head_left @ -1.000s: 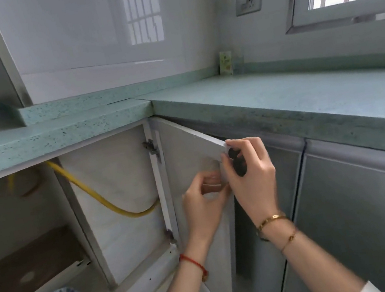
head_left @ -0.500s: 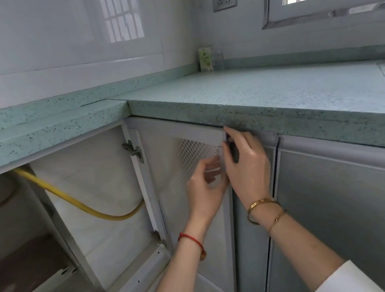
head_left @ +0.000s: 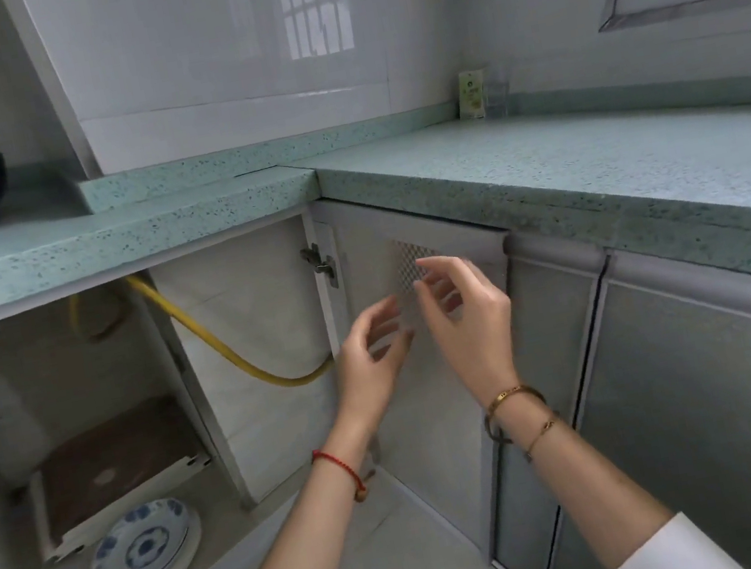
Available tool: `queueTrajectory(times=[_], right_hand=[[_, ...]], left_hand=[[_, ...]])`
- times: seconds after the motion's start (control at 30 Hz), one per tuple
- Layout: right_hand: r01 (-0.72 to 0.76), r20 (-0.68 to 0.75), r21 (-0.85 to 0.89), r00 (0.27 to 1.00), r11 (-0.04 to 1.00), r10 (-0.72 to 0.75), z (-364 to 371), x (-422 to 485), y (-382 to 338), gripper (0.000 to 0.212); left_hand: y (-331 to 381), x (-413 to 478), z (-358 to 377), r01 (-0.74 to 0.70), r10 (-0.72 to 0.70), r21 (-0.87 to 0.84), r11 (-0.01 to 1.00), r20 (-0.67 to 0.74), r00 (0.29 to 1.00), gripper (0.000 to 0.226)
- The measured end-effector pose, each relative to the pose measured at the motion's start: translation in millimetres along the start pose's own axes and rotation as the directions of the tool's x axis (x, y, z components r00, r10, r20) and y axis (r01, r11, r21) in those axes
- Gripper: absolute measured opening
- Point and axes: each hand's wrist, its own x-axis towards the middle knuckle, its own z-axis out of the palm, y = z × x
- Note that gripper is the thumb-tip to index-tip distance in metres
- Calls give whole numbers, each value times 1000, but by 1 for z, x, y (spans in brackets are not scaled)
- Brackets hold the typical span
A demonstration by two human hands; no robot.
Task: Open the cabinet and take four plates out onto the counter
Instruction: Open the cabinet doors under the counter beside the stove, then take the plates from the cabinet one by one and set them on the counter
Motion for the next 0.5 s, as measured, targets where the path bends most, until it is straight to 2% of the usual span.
queueTrajectory(times=[0.1, 0.2, 0.3, 0.43, 0.5], right_hand=[[-100, 141, 120, 987, 988, 82, 36, -15, -4, 12], [-269, 312, 216, 930, 939, 195, 80, -41, -11, 12], [-401, 472, 237, 843, 885, 256, 124, -69, -18, 14], [-508, 654, 207, 708, 836, 268, 181, -105, -26, 18], [-563, 717, 191, 640, 804, 278, 210, -123, -29, 11]], left_hand=[[-16, -16, -53, 74, -66, 49, 996, -153, 986, 35], [-28, -42, -111, 165, -124, 110, 980, -310, 943, 30], [-37, -70, -164, 245, -163, 147, 958, -425, 890, 28], [-51, -109, -228, 359, -201, 199, 912, -546, 813, 29], [-63, -125, -256, 421, -219, 208, 883, -610, 762, 28]])
